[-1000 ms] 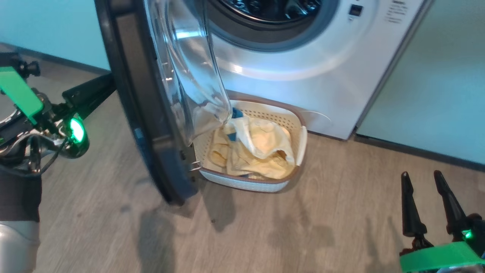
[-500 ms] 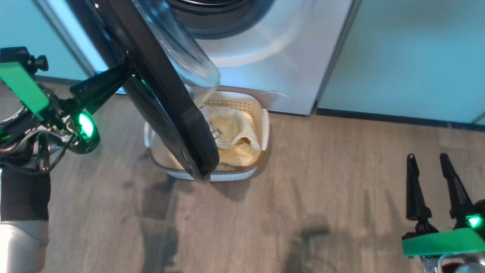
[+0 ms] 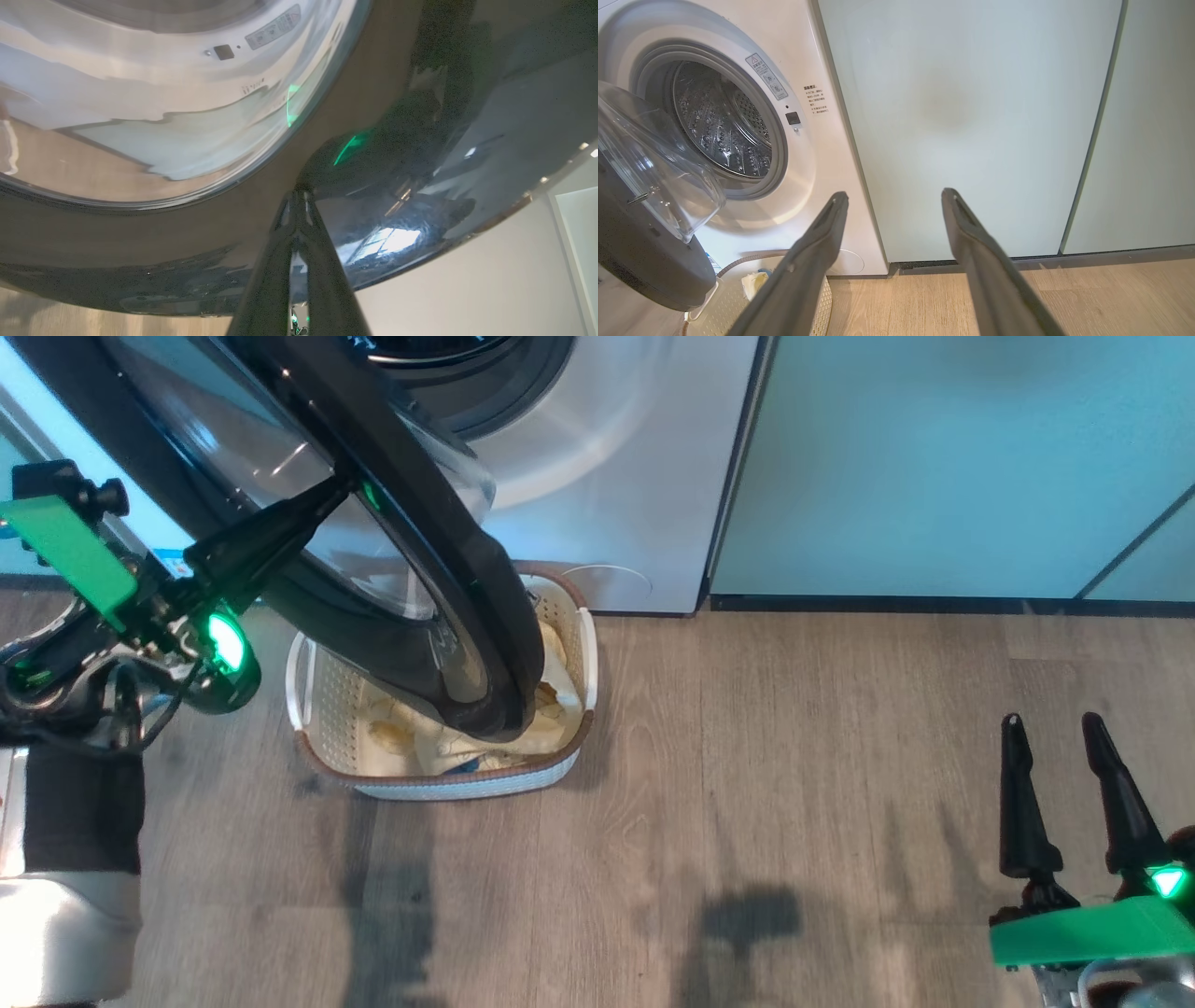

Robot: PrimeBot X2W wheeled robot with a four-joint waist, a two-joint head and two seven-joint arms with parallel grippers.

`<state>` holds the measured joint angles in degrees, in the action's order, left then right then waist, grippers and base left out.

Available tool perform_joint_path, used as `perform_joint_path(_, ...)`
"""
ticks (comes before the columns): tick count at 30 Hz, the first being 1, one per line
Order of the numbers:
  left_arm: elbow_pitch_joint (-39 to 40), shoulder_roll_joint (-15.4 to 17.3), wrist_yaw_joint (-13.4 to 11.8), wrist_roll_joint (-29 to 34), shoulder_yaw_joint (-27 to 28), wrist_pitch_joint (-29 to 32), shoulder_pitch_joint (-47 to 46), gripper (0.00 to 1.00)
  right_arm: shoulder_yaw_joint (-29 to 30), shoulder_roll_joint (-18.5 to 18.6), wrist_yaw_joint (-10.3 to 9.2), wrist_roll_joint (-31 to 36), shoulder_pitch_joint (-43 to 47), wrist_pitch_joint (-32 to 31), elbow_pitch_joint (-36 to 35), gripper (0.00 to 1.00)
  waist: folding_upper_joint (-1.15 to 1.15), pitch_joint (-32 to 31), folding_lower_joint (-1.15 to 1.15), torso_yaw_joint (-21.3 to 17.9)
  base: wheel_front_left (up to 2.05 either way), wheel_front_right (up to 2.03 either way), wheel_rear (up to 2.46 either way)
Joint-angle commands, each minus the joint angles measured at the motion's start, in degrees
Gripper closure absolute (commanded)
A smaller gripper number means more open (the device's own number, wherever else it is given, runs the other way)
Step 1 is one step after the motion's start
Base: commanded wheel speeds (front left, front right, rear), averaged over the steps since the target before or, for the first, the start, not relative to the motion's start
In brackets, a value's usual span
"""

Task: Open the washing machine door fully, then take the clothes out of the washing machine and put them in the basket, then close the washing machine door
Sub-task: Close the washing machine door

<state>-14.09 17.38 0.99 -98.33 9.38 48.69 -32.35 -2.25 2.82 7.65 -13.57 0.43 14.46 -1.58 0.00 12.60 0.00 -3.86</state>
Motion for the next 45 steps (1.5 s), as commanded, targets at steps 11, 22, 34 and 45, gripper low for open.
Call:
perform_joint_path(11, 0.2, 0.9, 1.9, -0.2, 2.8, -0.6, -3.0, 1.0, -1.6, 0.1, -0.16, -0.3, -1.7, 0.5, -1.5, 0.0, 0.0, -1.3, 0.0, -1.3, 0.0, 0.0, 0.0)
perform_joint_path(22, 3.9, -1.2, 5.1, -2.1, 8.4, -3.6, 2.8, 1.0, 0.4, 0.1, -0.16, -0.4, -0.7, 0.5, -2.0, 0.0, 0.0, -1.8, 0.0, 0.3, 0.0, 0.0, 0.0)
perform_joint_path(34, 23.8, -8.3, 6.5, 10.4, 16.2, -19.3, 10.2, 0.0, 2.3, 0.1, -0.16, -0.2, -1.0, 0.5, -3.0, 0.0, 0.0, -1.1, 0.0, 2.5, 0.0, 0.0, 0.0)
perform_joint_path(45, 32.8, -0.2, 6.5, 48.9, 0.2, -56.6, 23.4, 0.0, 2.8, 0.1, -0.16, 0.7, -1.6, 0.5, -3.6, 0.0, 0.0, -1.4, 0.0, 3.0, 0.0, 0.0, 0.0)
